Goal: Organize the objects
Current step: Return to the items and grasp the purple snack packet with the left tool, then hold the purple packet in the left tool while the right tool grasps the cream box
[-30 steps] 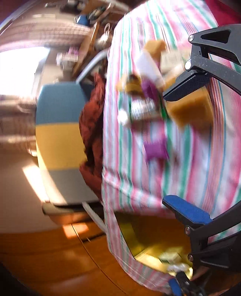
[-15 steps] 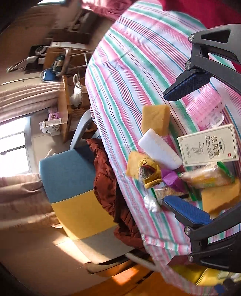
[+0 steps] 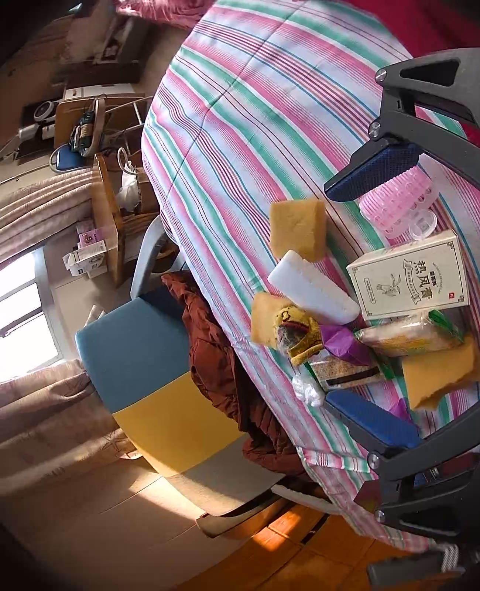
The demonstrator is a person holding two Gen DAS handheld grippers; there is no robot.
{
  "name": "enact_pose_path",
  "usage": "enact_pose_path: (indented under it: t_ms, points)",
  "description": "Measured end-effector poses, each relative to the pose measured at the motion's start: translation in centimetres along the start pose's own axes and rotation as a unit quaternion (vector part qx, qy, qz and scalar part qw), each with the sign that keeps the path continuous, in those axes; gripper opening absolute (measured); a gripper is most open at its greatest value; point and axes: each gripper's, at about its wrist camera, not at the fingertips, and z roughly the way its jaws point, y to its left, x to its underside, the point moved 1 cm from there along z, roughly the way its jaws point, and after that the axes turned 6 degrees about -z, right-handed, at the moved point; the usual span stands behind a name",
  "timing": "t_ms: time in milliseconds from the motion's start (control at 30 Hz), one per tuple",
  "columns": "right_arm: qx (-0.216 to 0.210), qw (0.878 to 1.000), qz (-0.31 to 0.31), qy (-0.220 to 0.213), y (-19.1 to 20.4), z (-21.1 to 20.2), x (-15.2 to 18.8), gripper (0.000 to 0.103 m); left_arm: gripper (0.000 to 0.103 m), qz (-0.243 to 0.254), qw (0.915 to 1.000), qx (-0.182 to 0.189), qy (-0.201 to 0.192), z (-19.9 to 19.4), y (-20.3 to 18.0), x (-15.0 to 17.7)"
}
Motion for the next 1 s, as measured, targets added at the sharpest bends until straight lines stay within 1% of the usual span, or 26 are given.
enact_pose_path:
  t_ms: [100, 167, 267, 333, 367, 433, 500, 600, 667, 833, 867, 900, 967, 1000]
  points:
    - [-0.009, 1.0, 0.003, 0.0, 0.0, -0.1, -0.1, 0.103, 0.064, -0.034, 0.9992, -0.001, 0.02, 2.3, 0.2, -1.3]
    - [-0.014, 1.0, 0.007, 0.003, -0.1, 0.0, -0.2, 0.103, 0.064, -0.049, 0.9985, 0.0, 0.023, 3.5, 0.1, -2.1]
    - [-0.023, 1.0, 0.013, 0.003, -0.4, 0.0, -0.2, 0.103, 0.064, -0.046, 0.9983, -0.018, 0.03, 5.2, -0.3, -2.8]
    - [-0.027, 0.999, 0.019, 0.005, -0.5, 0.1, -0.3, 0.103, 0.062, -0.046, 0.9983, -0.013, 0.034, 6.0, -0.4, -2.8]
    - [-0.028, 0.999, 0.022, 0.006, -0.7, 0.2, -0.3, 0.103, 0.061, -0.038, 0.9986, -0.015, 0.034, 6.3, -0.5, -2.7]
    - [-0.027, 0.999, 0.032, 0.005, -1.2, 0.3, -0.4, 0.103, 0.047, -0.018, 0.9995, -0.023, 0.014, 6.1, -0.7, -2.2]
    - [-0.025, 0.999, 0.046, 0.004, -1.8, 0.2, -0.5, 0.103, 0.041, 0.008, 0.9997, -0.024, 0.002, 5.9, -0.8, -1.5]
    - [-0.027, 0.997, 0.069, 0.011, -2.6, 0.6, -0.5, 0.103, 0.041, 0.029, 0.9993, -0.025, -0.005, 5.3, -0.7, -0.4]
    - [-0.027, 0.997, 0.071, 0.02, -2.6, 0.9, -0.4, 0.103, 0.041, 0.039, 0.9989, -0.026, -0.006, 5.0, -0.8, 0.3]
    - [-0.02, 0.999, 0.028, 0.041, -1.2, 1.7, 0.0, 0.103, 0.041, 0.059, 0.9978, -0.028, -0.008, 4.2, -1.1, 2.4]
    - [-0.026, 0.998, 0.018, 0.045, -0.8, 1.9, 0.1, 0.103, 0.041, 0.062, 0.9977, -0.027, -0.007, 4.0, -1.1, 2.8]
    - [-0.042, 0.998, 0.011, 0.046, -0.3, 1.9, 0.1, 0.103, 0.041, 0.064, 0.9976, -0.025, -0.007, 3.8, -1.1, 3.2]
    - [-0.096, 0.994, -0.005, 0.053, 1.0, 1.9, 0.3, 0.103, 0.04, 0.071, 0.9972, -0.025, -0.006, 3.4, -1.2, 4.1]
    - [-0.111, 0.992, -0.021, 0.059, 1.9, 2.0, 0.5, 0.102, 0.04, 0.073, 0.997, -0.024, -0.006, 3.2, -1.2, 4.4]
